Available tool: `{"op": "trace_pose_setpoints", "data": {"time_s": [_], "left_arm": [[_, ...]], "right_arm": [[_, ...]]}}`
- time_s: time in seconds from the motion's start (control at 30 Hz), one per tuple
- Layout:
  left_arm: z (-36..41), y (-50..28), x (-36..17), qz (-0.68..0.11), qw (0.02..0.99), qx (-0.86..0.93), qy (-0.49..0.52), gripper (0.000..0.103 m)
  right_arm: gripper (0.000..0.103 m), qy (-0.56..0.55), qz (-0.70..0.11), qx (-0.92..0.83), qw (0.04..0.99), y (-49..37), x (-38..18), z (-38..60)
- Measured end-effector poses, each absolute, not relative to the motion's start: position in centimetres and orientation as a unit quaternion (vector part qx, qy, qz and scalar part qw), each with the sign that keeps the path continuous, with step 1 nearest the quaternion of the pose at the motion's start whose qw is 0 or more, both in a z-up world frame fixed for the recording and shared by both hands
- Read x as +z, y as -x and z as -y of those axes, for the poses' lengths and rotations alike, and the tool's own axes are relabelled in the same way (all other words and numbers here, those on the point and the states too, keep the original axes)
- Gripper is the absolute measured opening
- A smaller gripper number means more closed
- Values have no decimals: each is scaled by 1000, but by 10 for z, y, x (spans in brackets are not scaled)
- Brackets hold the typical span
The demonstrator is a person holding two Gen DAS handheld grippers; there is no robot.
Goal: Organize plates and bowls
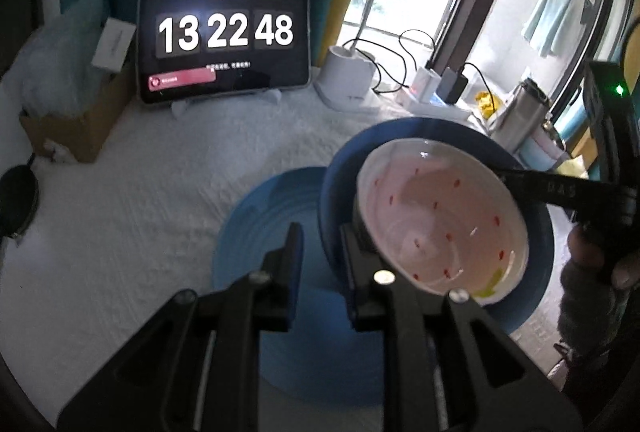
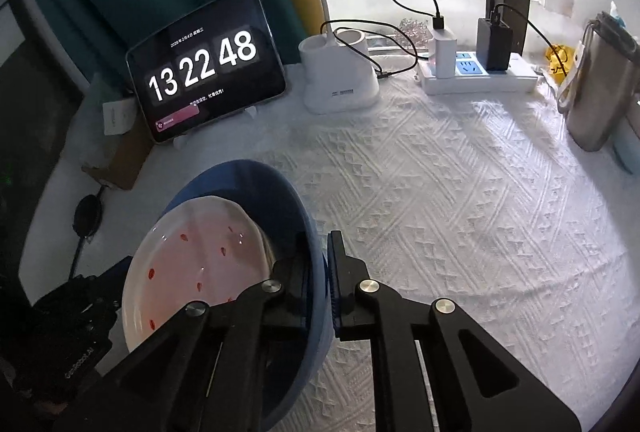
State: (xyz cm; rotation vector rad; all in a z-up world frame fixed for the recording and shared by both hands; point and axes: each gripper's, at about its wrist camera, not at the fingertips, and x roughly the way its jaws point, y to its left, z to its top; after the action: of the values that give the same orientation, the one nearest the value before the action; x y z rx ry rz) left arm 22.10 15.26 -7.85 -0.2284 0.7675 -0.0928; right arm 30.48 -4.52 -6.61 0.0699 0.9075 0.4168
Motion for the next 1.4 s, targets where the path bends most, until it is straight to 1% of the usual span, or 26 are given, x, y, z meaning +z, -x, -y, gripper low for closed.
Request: {"op": "trace_pose_setpoints", "data": {"time_s": [0.3,0.4,0.43,0.47,0.73,1.17,1.4], "left_arm": [[-163,-231,-87,-388,903,-69,174,19],[-163,-233,-87,-388,900,-69,186,15],[-162,-232,-86,-384,902,-66,185,14],[-160,-231,-86,-381,904,-66,182,8],[-164,-226,-76,-366,914,-54,167,6],[-184,-221,-68,-353,924,-34,142,7],[-175,-234,-67,-350,929,-38,117,8]], "right_arm": [[14,-68,-431,212,875,-306,-70,50],[14,-81,-428,203,877,-304,-70,52],[14,-89,-428,202,876,-305,-71,53],[14,-101,-428,198,876,-303,-71,55],[14,-117,-444,196,866,-304,-72,53],[13,-87,-454,204,863,-306,-71,18],[12,-72,-490,188,848,-316,-87,24]]}}
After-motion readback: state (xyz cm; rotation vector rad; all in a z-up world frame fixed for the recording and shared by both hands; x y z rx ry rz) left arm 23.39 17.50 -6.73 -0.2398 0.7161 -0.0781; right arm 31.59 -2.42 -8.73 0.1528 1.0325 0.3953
